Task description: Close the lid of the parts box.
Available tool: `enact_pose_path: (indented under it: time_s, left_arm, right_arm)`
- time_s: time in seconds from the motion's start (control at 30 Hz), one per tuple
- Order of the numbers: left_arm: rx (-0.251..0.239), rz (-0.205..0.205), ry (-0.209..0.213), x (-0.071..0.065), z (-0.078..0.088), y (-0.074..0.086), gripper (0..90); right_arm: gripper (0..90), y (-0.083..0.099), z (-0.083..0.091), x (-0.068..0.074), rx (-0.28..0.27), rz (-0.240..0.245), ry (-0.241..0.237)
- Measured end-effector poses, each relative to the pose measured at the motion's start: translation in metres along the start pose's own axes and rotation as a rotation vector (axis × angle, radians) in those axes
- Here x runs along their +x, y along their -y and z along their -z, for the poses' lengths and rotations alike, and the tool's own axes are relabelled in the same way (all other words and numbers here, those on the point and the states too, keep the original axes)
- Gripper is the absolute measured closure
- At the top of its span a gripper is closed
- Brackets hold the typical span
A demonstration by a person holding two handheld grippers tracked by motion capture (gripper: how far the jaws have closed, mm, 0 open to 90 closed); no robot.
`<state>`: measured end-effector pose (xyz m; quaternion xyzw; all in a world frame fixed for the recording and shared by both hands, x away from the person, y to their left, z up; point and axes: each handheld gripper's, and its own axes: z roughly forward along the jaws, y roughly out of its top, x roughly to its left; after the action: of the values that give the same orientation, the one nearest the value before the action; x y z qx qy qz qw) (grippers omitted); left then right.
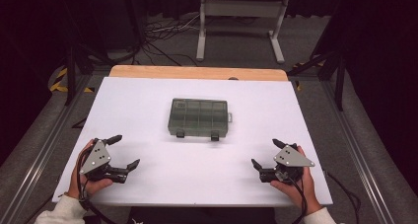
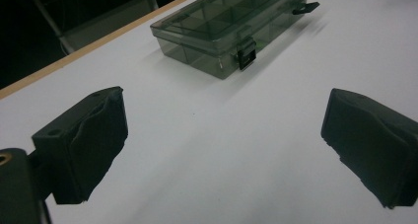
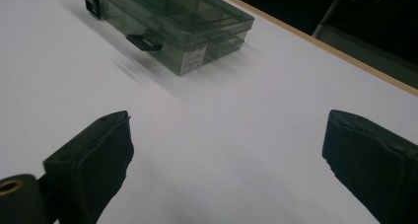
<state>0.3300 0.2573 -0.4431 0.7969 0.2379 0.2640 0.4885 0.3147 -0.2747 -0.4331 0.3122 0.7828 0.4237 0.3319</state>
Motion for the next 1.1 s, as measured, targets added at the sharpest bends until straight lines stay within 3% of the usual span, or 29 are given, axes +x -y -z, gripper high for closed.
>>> enact_pose_path:
  time_s: [0.2,0.7,1.1]
  left_arm:
    - [0.009,-0.015,0.011,-0.0024,-0.0024,0.0005,4.6]
    - [0.030,-0.038,0.019,-0.0076,-0.0064,0.0003,4.8]
    - [0.049,-0.027,0.019,-0.0038,-0.0092,0.0017,5.1]
  right_arm:
    - [5.8,0.0009,-0.0008,-0.0031,-0.002,-0.023,0.004]
    - [6.4,-0.0010,0.0039,-0.0030,-0.031,-0.017,0.022]
    - [6.5,-0.0023,0.0005,-0.0072,-0.047,-0.030,0.009]
